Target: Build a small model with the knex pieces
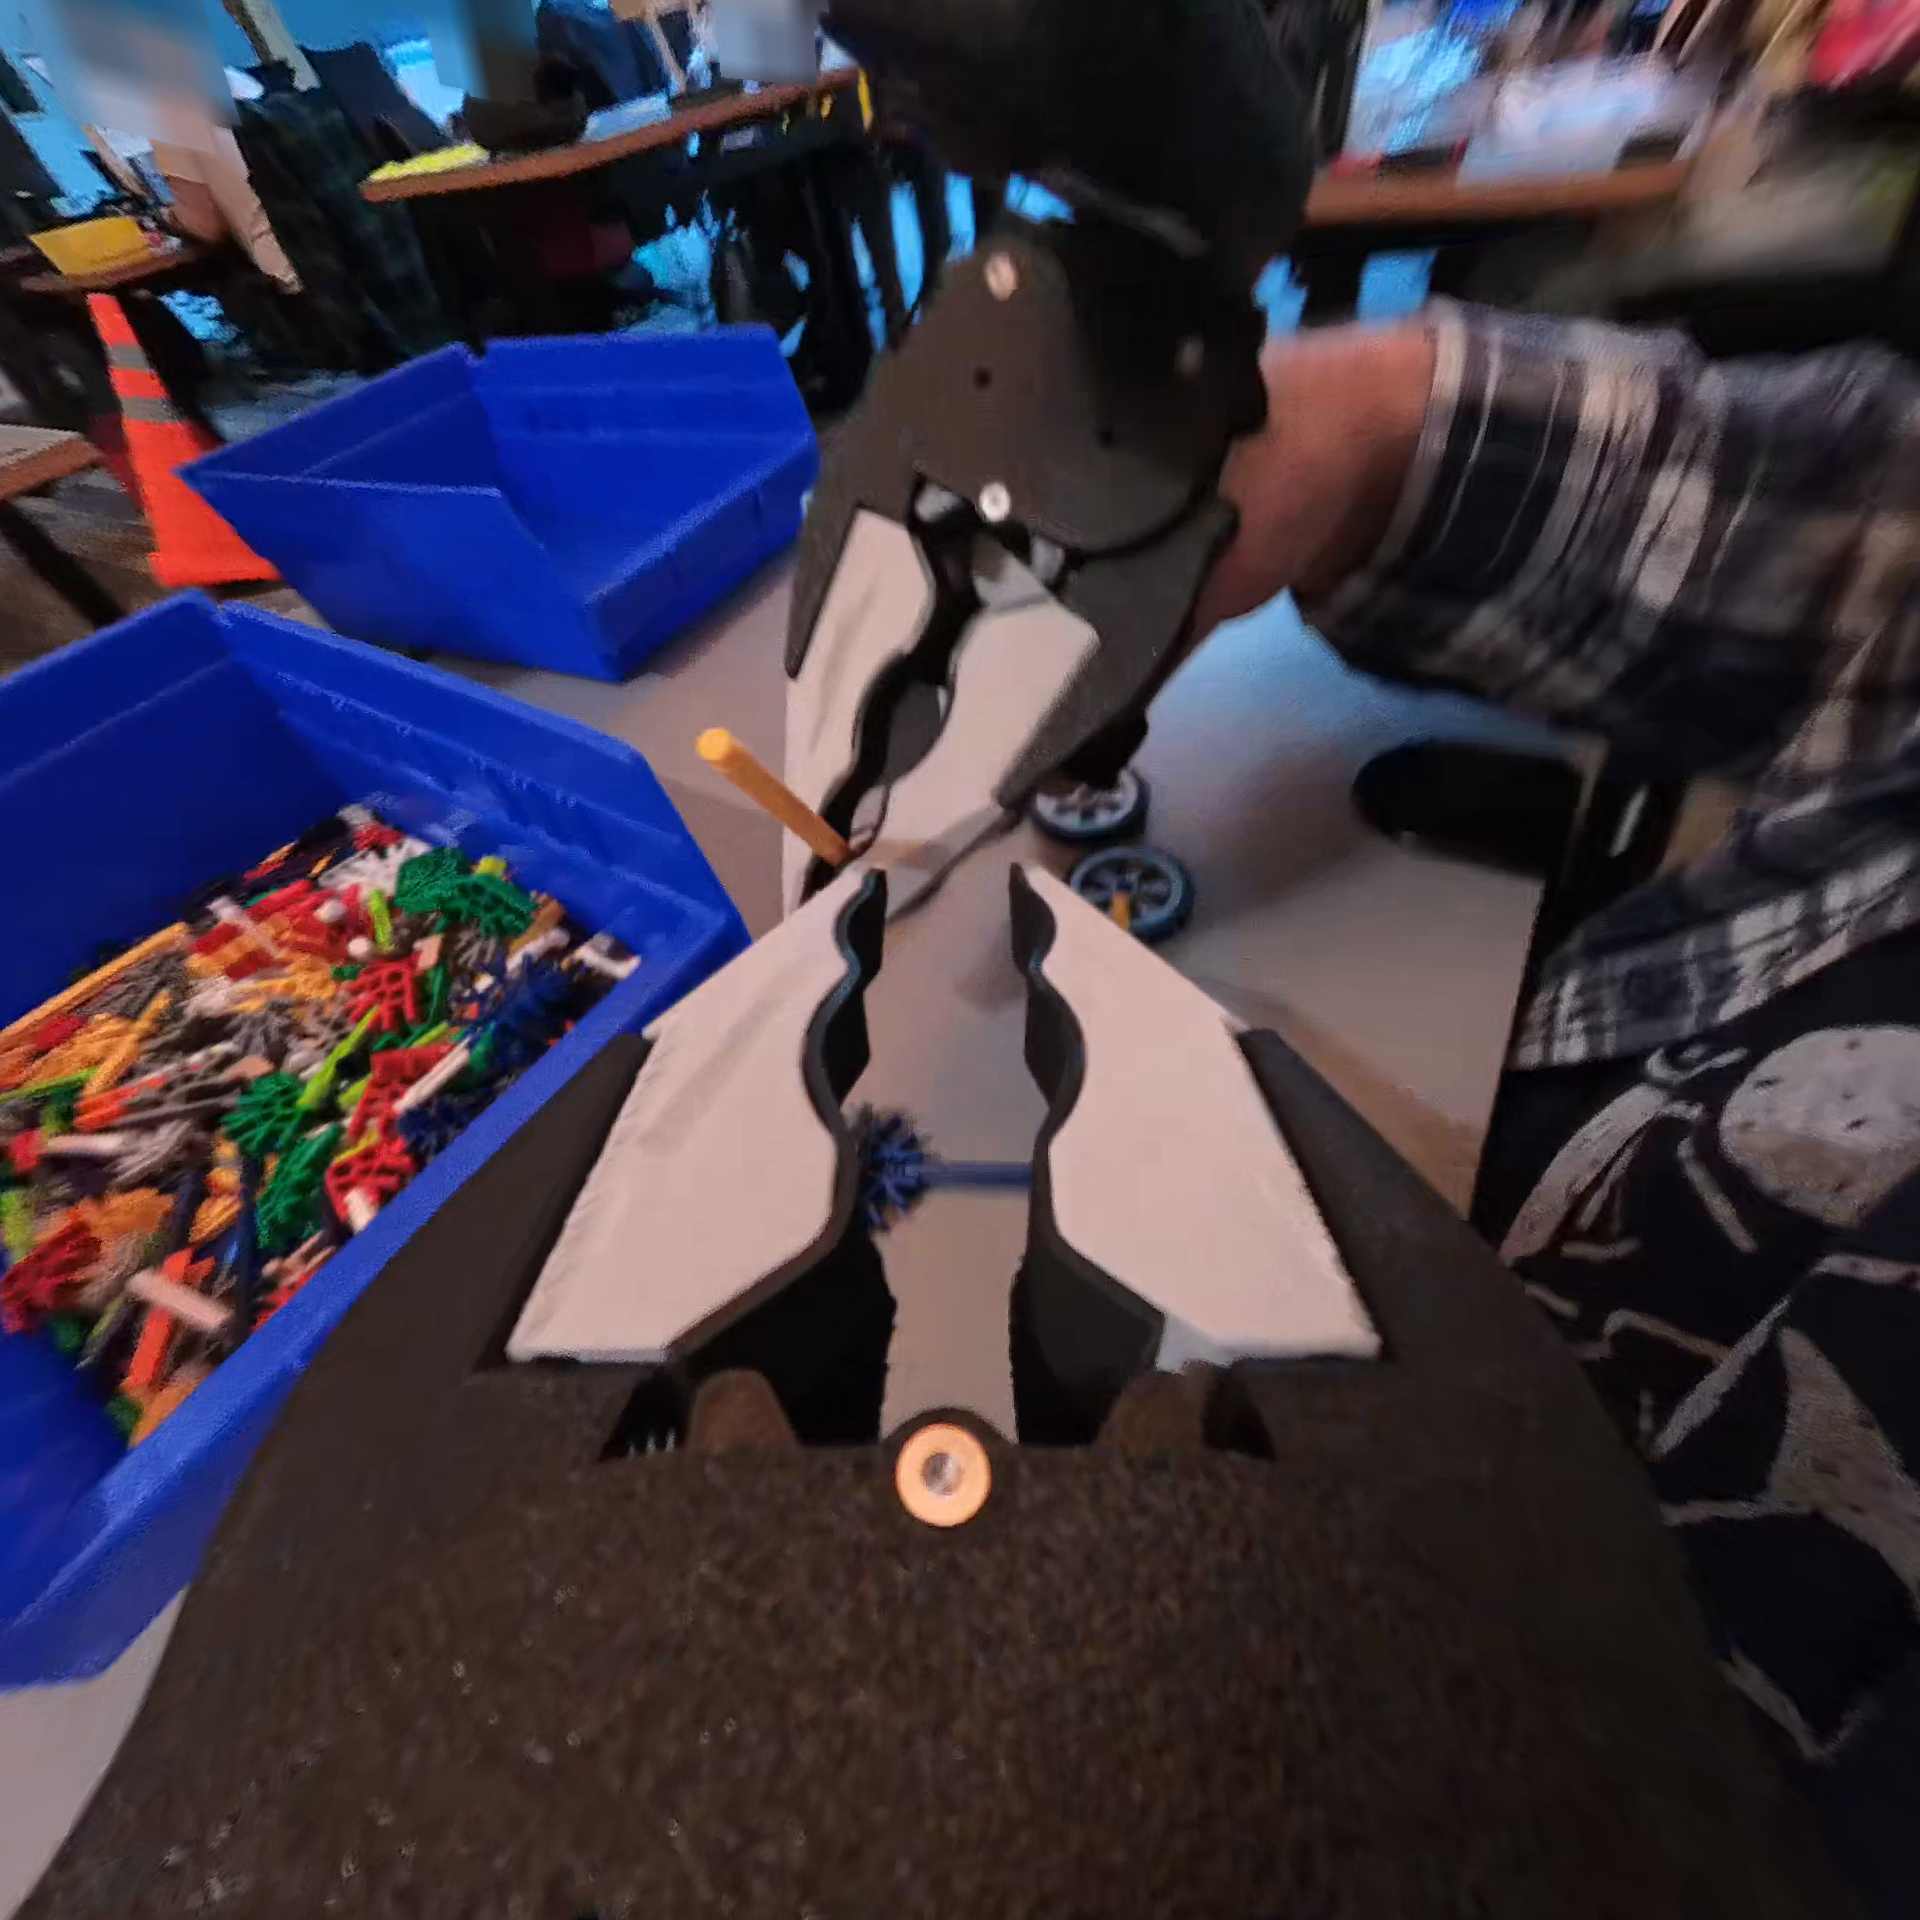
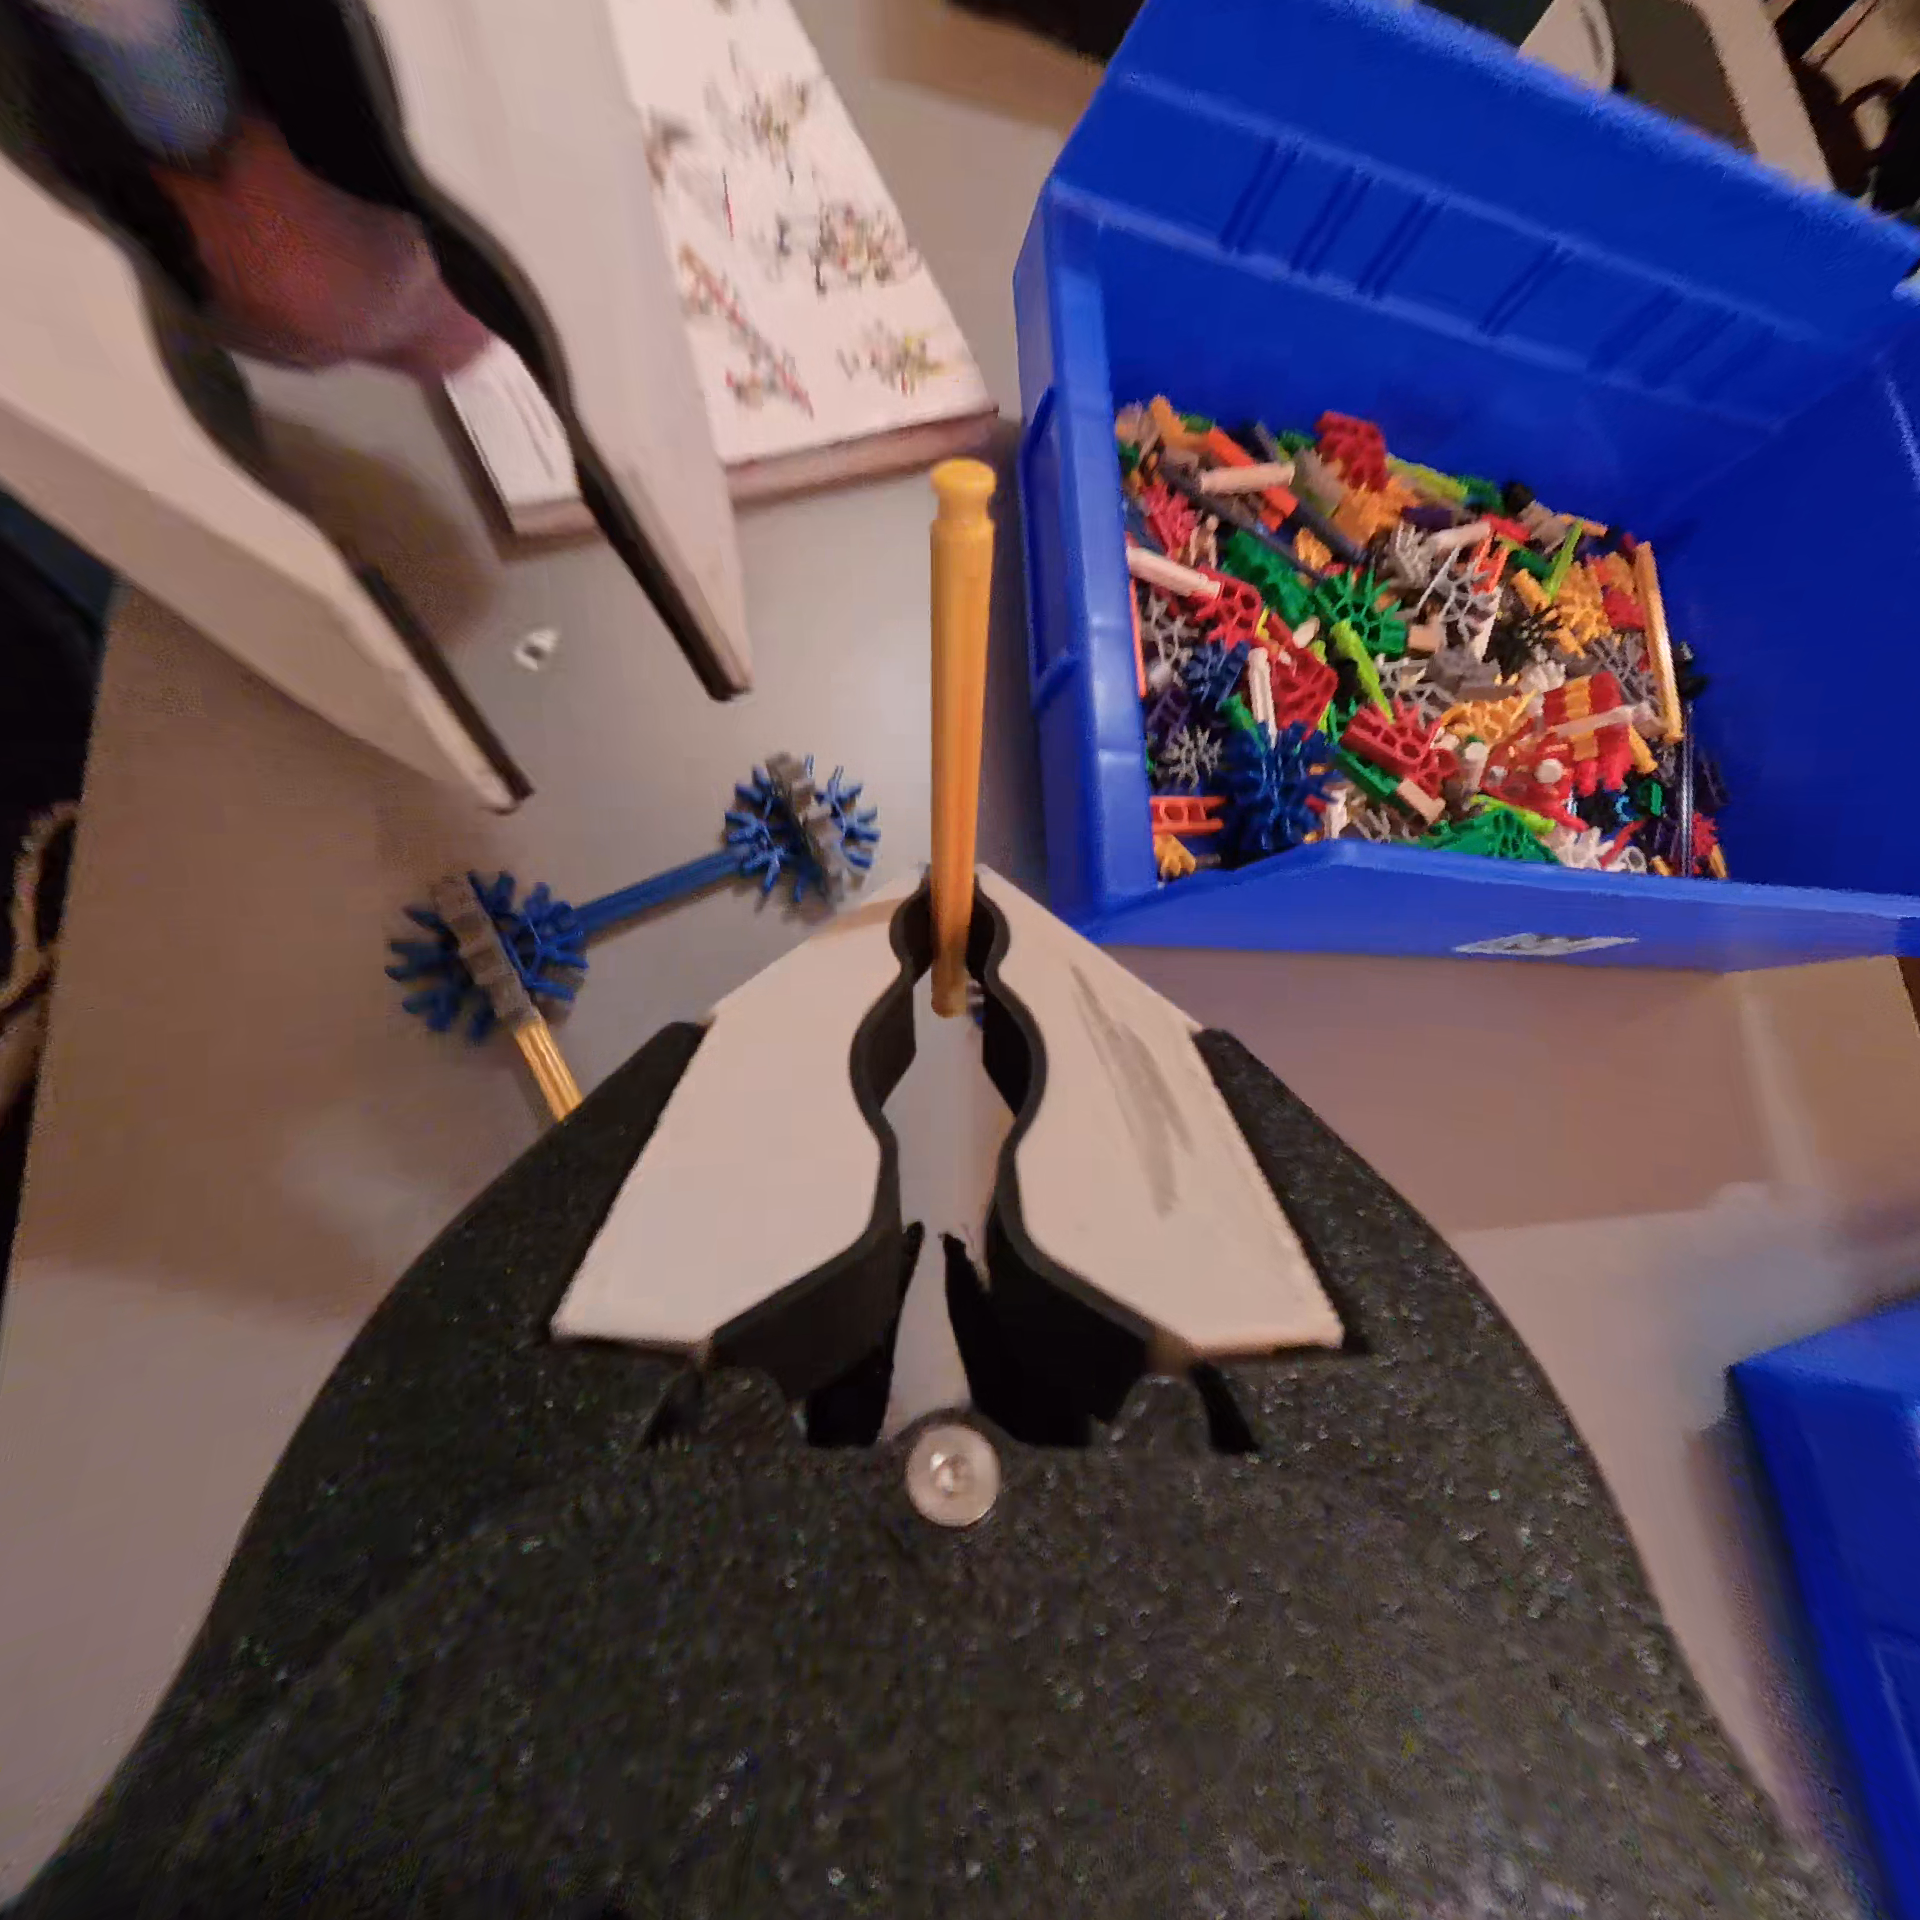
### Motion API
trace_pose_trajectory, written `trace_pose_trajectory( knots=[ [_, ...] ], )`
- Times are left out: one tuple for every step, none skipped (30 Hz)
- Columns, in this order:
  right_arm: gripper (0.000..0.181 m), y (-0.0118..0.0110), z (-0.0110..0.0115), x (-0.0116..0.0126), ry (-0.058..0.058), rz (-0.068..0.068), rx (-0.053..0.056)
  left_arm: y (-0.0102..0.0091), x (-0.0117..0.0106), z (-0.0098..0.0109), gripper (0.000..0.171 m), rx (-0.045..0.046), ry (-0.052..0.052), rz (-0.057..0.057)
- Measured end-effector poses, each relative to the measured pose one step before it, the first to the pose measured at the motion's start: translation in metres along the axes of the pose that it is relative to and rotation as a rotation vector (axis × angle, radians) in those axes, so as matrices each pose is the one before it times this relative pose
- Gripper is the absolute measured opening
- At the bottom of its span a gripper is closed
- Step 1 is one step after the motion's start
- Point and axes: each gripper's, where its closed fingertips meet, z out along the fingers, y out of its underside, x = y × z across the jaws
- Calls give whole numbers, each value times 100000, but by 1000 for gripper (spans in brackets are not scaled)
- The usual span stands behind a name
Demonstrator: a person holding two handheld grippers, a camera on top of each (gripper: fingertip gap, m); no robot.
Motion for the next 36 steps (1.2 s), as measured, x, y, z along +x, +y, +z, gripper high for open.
trace_pose_trajectory(
  knots=[
    [3, 552, 86, -83, -122, -1897, -2982, 586, 460, 113, 23, -3152, -1840, 3942],
    [3, 419, 84, -230, -919, -1691, -2277, 383, 589, 126, 23, -1971, 251, 2198],
    [3, 287, 102, -326, -1509, -1296, -1416, 333, 614, 166, 23, -1626, 1555, 530],
    [3, 212, 124, -233, -1161, -657, -953, 336, 446, 189, 24, -1455, 1653, 378],
    [3, 240, 153, -92, -538, -152, -1042, 398, 190, 185, 24, -1729, 837, 984],
    [3, 328, 179, 10, -89, -169, -1438, 498, 12, 205, 24, -2435, 431, 1014],
    [3, 369, 145, 85, 463, -466, -1718, 506, -148, 198, 24, -2574, -74, 535],
    [3, 303, 123, 85, 388, -370, -1363, 362, -165, 153, 25, -1552, -175, 525],
    [3, 150, 95, 33, 0, -173, -470, 309, 10, 148, 24, -1366, 956, 302],
    [3, 69, 91, -2, -114, -131, 77, 403, 187, 213, 25, -2141, 2099, 72],
    [3, 82, 91, 8, -50, -85, -112, 458, 10, 250, 25, -2667, 696, 429],
    [3, 147, 98, 53, 227, -207, -609, 360, -181, 241, 25, -1984, -1084, 1635],
    [3, 201, 123, 122, 605, -380, -965, 335, -49, 246, 25, -1855, -461, 2317],
    [3, 219, 146, 116, 514, -260, -1073, 393, 49, 269, 25, -2477, 302, 1835],
    [3, 188, 143, 50, 172, -164, -826, 345, -101, 268, 25, -2394, -492, 1448],
    [3, 118, 128, 40, 91, -217, -421, 272, -130, 253, 25, -2044, -991, 1968],
    [3, 66, 109, 0, -8, -164, -148, 312, 255, 259, 25, -2322, 1416, 1610],
    [3, 28, 106, -40, -252, -91, -40, 432, 517, 281, 23, -3010, 3356, 531],
    [3, 52, 108, -44, -329, -96, -140, 435, 445, 313, 20, -2796, 2961, -40],
    [3, 89, 104, -17, -29, -332, -460, 300, 216, 285, 19, -1674, 1376, 173],
    [3, 101, 90, 36, 484, -787, -603, 349, 165, 262, 19, -1912, 885, 385],
    [3, 48, 46, 17, 303, -713, -302, 343, 250, 178, 19, -1838, 1388, 450],
    [3, -20, 50, -57, -295, -156, 133, -8, 98, 31, 19, 448, 520, -81],
    [3, -31, 47, -13, -189, 40, 247, 32, -34, -21, 19, 119, -34, -740],
    [3, -8, 57, 10, 22, -47, 85, 93, -110, -31, 18, -225, -328, -169],
    [3, 2, 56, -37, -202, -134, -10, 97, -100, -50, 18, -317, -218, 168],
    [3, -13, 43, -27, -170, -124, 24, 25, -166, -72, 18, 144, -580, 107],
    [3, -6, 19, -7, -84, 48, 58, -74, -200, -98, 19, 821, -749, -569],
    [3, 5, 16, 11, -16, 54, 6, -106, -154, -96, 19, 955, -379, -889],
    [3, 28, 15, 3, -18, 24, -198, -126, -28, -136, 19, 1103, 158, -345],
    [3, 36, -5, 16, 66, -11, -192, -217, -91, -180, 19, 1554, -254, -331],
    [3, 9, -4, 5, -11, -3, 15, -252, -199, -219, 19, 1705, -885, -670],
    [3, -27, -7, -37, -257, 105, 116, -239, -220, -227, 19, 1571, -937, -519],
    [3, -33, -20, -18, -121, -15, 148, -254, -214, -233, 19, 1633, -930, -202],
    [3, -41, -22, -23, -76, -115, 144, -290, -292, -238, 20, 1953, -1431, -306],
    [3, -32, -13, -53, -282, -12, 149, -200, -301, -211, 20, 1406, -1261, -623]
  ],
)
